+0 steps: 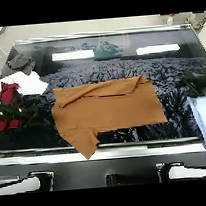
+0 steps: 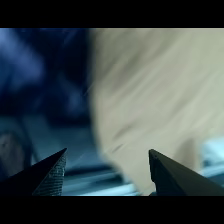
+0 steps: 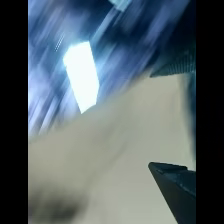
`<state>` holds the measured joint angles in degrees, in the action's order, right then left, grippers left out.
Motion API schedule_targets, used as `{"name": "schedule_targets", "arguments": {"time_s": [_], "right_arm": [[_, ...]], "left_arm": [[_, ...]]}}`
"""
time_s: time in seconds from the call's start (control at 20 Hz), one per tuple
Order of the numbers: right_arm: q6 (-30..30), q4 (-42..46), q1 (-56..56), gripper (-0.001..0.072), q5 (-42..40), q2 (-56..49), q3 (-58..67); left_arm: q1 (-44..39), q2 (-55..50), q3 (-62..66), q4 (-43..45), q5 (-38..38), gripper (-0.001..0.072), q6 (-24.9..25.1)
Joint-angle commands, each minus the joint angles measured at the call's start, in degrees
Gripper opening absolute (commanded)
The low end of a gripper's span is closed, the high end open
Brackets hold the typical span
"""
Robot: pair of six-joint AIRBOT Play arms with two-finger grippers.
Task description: Fold the clothes and pants, and hang the long-sleeved shirts on hangers.
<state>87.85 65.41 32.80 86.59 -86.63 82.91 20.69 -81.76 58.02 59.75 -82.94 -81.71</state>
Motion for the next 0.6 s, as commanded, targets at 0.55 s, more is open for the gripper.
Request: {"name": "schedule_targets", "arguments": {"time_s": [0.55], "right_arm": [[-2.8, 5.6, 8.0, 0.0615, 2.1, 8.5, -14.6]], "left_arm": [[-12.3, 5.9, -27.5, -19.8, 28.7, 0.0363, 10.6]]}}
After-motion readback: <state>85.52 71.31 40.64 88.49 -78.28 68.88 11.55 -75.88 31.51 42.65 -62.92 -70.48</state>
